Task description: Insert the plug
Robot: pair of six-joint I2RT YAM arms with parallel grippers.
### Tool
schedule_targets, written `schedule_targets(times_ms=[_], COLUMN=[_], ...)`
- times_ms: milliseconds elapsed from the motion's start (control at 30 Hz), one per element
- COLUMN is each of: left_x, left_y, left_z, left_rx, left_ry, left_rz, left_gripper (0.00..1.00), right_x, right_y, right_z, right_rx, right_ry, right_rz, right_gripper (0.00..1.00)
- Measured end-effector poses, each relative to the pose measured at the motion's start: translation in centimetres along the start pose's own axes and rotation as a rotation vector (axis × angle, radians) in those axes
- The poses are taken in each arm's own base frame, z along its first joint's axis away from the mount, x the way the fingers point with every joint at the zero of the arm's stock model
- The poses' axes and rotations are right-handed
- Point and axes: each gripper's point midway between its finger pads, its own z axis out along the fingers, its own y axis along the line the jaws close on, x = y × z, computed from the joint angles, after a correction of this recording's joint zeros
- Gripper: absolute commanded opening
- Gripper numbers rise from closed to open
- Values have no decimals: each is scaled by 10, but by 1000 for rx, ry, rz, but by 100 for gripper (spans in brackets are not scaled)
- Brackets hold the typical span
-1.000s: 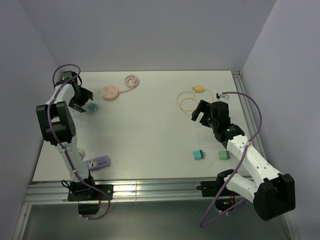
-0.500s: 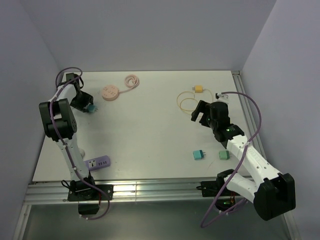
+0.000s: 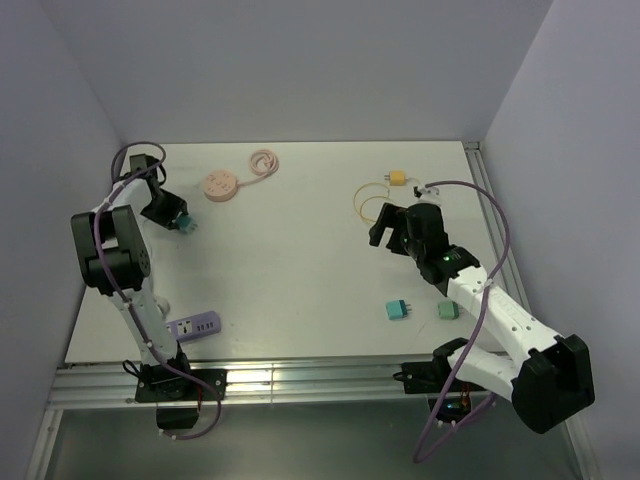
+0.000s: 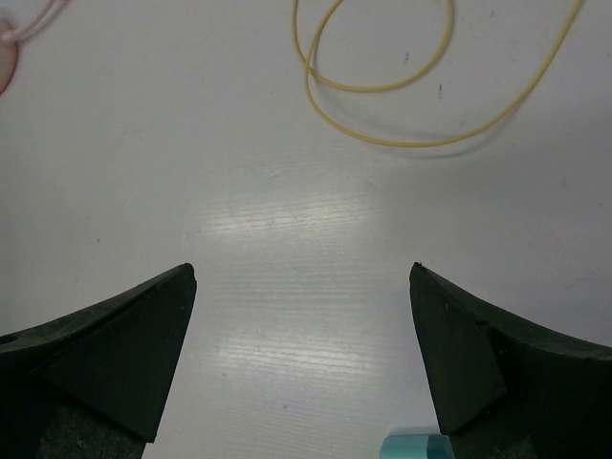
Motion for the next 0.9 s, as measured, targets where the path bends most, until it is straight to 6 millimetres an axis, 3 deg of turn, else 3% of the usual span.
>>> schedule_targets(times_ms=[167,367,433,567,700,900], left_x=[14,43,64,127,187,225], left_y=[-2,-34,-47,-65,-62,-49], left_z=[-39,-123,-153,-198,-232,-272], left_rx=[89,341,441,624,764,887], left_ry=[1,-42,-46,3,99,164], left_rz=[22,81,112,193,224,174], left_gripper=[0,0,0,0,0,0], right_x=[3,11,11,4,-3,2], right_y=[19,66,85,123,163,214], right_z=[-1,-7,-12,-27,-50,-85], right_rx=[-47,-230,-317,-498,-669,-853], right_ry=[13,43,43,13,-51,-113], right_rz=[-31,-100,-113,-122,-138,-170], right_gripper=[99,100,100,100,100,94])
